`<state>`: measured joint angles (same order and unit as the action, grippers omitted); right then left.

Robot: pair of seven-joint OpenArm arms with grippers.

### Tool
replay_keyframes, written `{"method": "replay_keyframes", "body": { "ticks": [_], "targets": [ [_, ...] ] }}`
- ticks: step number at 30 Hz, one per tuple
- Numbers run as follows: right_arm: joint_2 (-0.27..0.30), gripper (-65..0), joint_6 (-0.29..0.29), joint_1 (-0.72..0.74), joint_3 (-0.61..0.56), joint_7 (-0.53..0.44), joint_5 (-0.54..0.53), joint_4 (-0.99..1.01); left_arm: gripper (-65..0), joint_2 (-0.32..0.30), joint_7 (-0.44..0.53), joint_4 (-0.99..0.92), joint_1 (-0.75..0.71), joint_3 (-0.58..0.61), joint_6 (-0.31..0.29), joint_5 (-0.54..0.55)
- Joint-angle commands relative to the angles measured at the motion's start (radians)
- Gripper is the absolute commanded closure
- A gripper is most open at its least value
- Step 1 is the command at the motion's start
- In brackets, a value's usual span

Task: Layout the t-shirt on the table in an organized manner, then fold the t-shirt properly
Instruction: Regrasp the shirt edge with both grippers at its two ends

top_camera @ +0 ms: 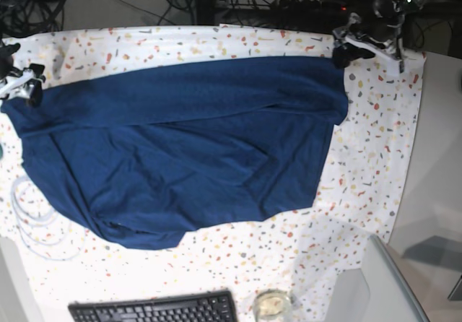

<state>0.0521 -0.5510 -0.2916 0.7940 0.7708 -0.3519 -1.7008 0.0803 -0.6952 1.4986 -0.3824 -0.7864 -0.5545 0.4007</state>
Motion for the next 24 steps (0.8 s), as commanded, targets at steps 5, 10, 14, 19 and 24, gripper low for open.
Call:
{"method": "replay_keyframes", "body": {
  "ticks": [5,10,14,19,24],
  "targets": [
    [0.016,-47.0,-0.007,0.002,0.003,-0.021,-0.012,-0.015,-44.8,0.002,0.015,0.003,0.012,0.054,-0.009,0.017],
    [0.013,-47.3,-0.007,0.002,0.020,-0.024,-0.014,-0.008,-44.6,0.000,0.015,-0.079,0.050,0.068,-0.009,0.020],
    [0.009,-47.6,-0.008,0.032,0.066,-0.021,-0.019,0.081,-44.3,0.003,0.015,-0.125,0.076,0.069,-0.012,0.024],
    [0.016,-50.0,-0.040,0.087,0.127,-0.021,-0.019,0.256,-43.8,-0.001,0.015,-0.129,0.081,0.117,-0.012,0.024],
    [0.047,-58.4,-0.136,0.153,0.209,-0.021,-0.019,0.376,-31.8,-0.001,0.015,-0.129,0.079,0.146,-0.012,0.024]
  ]
}}
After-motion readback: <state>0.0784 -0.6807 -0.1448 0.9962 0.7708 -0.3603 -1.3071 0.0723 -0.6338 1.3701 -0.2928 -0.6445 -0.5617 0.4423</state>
